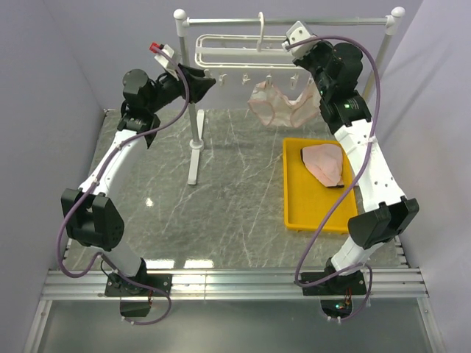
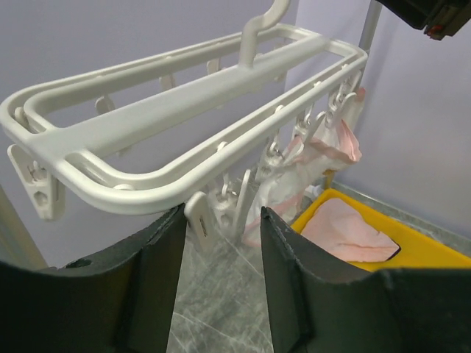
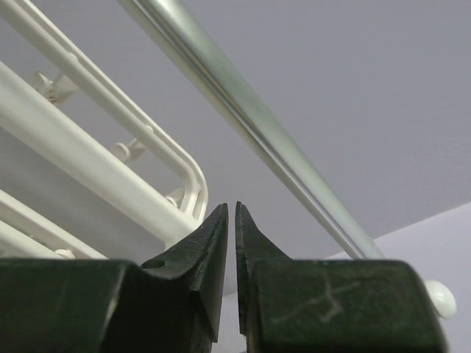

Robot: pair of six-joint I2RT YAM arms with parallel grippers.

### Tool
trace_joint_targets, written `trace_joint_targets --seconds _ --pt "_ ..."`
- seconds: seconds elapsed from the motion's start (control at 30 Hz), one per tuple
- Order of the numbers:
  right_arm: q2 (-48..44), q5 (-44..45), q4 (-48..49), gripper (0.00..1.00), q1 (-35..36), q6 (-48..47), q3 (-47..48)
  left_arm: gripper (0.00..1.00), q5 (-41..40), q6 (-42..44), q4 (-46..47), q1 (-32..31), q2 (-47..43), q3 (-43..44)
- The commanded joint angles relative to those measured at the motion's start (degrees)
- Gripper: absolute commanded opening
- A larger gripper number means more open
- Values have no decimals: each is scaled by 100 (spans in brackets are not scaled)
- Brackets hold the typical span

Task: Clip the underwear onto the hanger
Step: Open the clamp at the hanger.

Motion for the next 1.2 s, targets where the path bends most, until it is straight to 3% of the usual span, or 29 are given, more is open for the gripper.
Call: trace_joint_targets --seconds 0.0,0.17,0.5,0.67,0.9,1.17 --pt "-320 -111 41 16 12 192 1 50 -305 183 -47 -96 129 384" --pt "-320 -94 59 17 3 139 -17 43 -455 122 -39 -87 358 621" --pt "-530 -453 -300 19 3 787 97 4 -367 51 -21 -96 280 666" --pt "-1013 -1024 -652 27 3 1517 71 1 -183 69 -100 -105 7 429" --pt "-1770 -2667 -1189 34 21 2913 -473 0 -7 69 -284 -113 -239 340" --pt "-1832 -4117 -540 39 143 3345 -1511 0 195 -247 -478 -166 -494 358"
